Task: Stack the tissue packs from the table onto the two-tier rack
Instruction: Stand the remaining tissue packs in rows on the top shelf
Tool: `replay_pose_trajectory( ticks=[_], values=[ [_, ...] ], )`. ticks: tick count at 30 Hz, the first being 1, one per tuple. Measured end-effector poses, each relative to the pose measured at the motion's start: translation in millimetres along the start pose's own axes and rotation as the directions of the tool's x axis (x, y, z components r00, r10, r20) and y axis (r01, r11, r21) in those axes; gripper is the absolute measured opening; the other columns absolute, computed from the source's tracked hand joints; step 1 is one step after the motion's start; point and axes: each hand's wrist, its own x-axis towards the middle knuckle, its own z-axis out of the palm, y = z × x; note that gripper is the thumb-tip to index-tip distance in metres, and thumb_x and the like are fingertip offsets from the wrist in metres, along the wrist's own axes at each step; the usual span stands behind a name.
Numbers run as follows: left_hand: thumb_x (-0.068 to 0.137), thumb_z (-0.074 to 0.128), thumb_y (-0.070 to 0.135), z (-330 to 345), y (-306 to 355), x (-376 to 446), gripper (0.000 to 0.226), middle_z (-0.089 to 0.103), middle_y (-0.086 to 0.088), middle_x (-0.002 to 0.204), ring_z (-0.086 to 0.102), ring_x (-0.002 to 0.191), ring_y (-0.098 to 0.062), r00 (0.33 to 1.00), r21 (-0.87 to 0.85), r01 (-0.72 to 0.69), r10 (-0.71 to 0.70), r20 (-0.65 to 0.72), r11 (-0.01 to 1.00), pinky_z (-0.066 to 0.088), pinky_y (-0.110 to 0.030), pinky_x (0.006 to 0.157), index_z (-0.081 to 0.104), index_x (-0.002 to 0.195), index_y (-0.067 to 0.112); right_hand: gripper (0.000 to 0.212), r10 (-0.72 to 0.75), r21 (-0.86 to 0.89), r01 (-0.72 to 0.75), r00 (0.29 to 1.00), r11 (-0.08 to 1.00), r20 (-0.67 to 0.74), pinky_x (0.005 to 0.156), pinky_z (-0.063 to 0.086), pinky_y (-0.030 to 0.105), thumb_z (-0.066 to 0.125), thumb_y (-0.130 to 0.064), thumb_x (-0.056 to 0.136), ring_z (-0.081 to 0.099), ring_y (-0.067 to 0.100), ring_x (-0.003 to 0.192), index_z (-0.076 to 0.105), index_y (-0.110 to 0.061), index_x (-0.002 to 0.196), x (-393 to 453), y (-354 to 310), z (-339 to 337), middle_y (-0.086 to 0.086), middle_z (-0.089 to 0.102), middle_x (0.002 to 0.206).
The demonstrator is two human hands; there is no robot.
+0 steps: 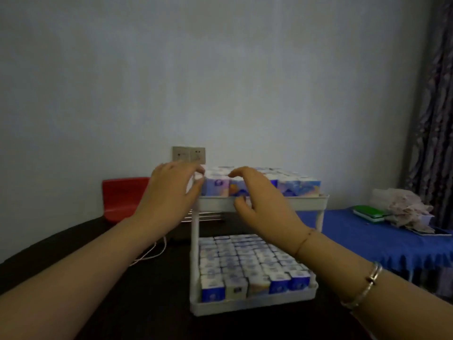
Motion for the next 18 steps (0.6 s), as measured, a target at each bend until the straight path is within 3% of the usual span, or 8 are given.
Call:
replay_pose_trajectory(
  ticks=[3,5,8,11,14,18],
  values=[
    [0.093,0.052,0.029,-21.4,-43.4,-54.2,0.021,0.064,0.005,0.111,0.056,0.105,-0.015,0.984,-0.008,0.179,-0.179,0.005,0.984,0.046,-0.040,0.093,0.061,0.112,0.026,0.031,-0.073,0.057,0.069,0.995,0.996,0.075,0.079,0.041,0.014,0.050,-0.016,0.091,0.050,0.007,0.094,0.047,-0.019,0.121,-8.0,-47.3,46.2,-0.006,0.053,0.111],
    [0.094,0.053,0.026,-32.6,-74.2,-87.0,0.019,0.063,0.006,0.110,0.054,0.103,-0.011,0.962,0.033,0.269,-0.270,0.040,0.963,0.046,-0.034,0.090,0.060,0.112,0.027,0.030,-0.080,0.068,0.069,0.982,0.995,0.172,0.080,0.045,0.019,0.050,-0.018,0.091,0.052,0.008,0.091,0.047,-0.020,0.121,-8.9,-68.8,82.9,-0.004,0.055,0.110],
    [0.093,0.053,0.022,-48.2,-121.1,-114.9,0.020,0.062,0.006,0.116,0.057,0.105,-0.012,0.915,0.061,0.390,-0.394,0.081,0.919,0.050,-0.036,0.092,0.059,0.111,0.028,0.030,-0.013,0.059,-0.004,0.954,0.998,0.299,0.087,0.049,0.033,0.051,-0.016,0.090,0.054,0.013,0.093,0.047,-0.017,0.119,7.2,-82.3,141.1,0.002,0.056,0.111],
    [0.095,0.051,0.020,-52.4,-170.0,-126.4,0.022,0.061,0.006,0.118,0.056,0.106,-0.009,0.868,0.074,0.479,-0.485,0.109,0.874,0.048,-0.031,0.092,0.059,0.113,0.028,0.033,0.129,0.026,-0.150,0.918,0.988,0.376,0.091,0.049,0.034,0.054,-0.014,0.089,0.055,0.017,0.100,0.048,-0.013,0.122,37.5,-77.5,205.7,0.007,0.055,0.117],
    [0.095,0.051,0.020,-33.4,-225.0,-128.1,0.025,0.060,0.007,0.120,0.056,0.107,-0.008,0.838,0.101,0.513,-0.523,0.155,0.852,0.045,-0.028,0.092,0.058,0.118,0.028,0.047,0.272,-0.109,-0.250,0.859,0.962,0.434,0.096,0.047,0.040,0.058,-0.016,0.088,0.052,0.025,0.112,0.042,-0.010,0.132,72.9,-50.2,281.3,0.011,0.052,0.125],
    [0.095,0.052,0.020,14.0,-312.2,-108.3,0.028,0.058,0.007,0.124,0.053,0.114,-0.010,0.791,0.121,0.557,-0.569,0.224,0.822,0.044,-0.030,0.097,0.055,0.122,0.027,0.053,0.344,-0.400,-0.165,0.835,0.902,0.430,0.099,0.043,0.041,0.059,-0.019,0.086,0.048,0.031,0.120,0.041,-0.009,0.135,133.8,4.1,381.4,0.014,0.050,0.132]
  ],
)
